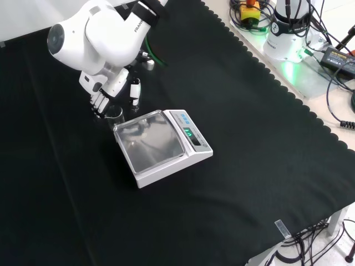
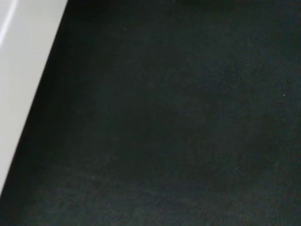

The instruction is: Pick up the beaker.

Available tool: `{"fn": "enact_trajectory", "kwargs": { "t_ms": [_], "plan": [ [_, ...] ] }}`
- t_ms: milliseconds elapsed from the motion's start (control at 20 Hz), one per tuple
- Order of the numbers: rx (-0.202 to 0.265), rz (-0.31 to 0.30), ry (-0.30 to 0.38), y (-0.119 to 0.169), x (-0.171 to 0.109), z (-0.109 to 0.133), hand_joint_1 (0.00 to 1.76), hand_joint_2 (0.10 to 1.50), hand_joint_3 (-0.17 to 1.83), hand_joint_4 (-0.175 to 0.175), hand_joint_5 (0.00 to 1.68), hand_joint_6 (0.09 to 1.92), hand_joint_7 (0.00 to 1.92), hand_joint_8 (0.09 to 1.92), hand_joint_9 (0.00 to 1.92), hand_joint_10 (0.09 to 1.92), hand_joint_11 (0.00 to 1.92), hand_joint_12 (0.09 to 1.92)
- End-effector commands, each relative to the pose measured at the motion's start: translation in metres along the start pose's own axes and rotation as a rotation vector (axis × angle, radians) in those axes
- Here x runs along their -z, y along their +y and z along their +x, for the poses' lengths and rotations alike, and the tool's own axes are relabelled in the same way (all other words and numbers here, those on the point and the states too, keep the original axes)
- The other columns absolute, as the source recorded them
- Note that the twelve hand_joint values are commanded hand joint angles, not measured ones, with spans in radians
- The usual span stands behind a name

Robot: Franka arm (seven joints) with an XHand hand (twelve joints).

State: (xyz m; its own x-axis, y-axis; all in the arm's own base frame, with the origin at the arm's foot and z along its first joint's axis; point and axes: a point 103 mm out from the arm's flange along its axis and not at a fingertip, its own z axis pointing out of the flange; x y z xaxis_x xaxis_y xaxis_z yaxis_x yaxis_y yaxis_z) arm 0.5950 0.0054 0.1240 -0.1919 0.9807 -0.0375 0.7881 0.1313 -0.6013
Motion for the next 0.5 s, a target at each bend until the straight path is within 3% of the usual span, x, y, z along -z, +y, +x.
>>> {"fn": "enact_trajectory", "kwargs": {
  "t_ms": [50,200,500],
  "plan": [
    [-0.002,0.021,-0.002,-0.005,-0.009,-0.022,0.75,1.11,-0.17,-0.126,0.14,0.09,0.0,0.65,0.0,0.87,0.21,1.45],
    [-0.025,0.024,-0.029,0.004,-0.007,-0.005,0.76,1.11,-0.17,-0.123,0.14,0.09,0.0,0.67,0.01,0.88,0.21,1.45],
    [-0.01,0.023,-0.047,0.019,-0.01,0.012,0.82,1.1,-0.17,-0.11,0.21,0.09,0.08,0.72,0.15,0.87,0.26,1.42]
  ]
}}
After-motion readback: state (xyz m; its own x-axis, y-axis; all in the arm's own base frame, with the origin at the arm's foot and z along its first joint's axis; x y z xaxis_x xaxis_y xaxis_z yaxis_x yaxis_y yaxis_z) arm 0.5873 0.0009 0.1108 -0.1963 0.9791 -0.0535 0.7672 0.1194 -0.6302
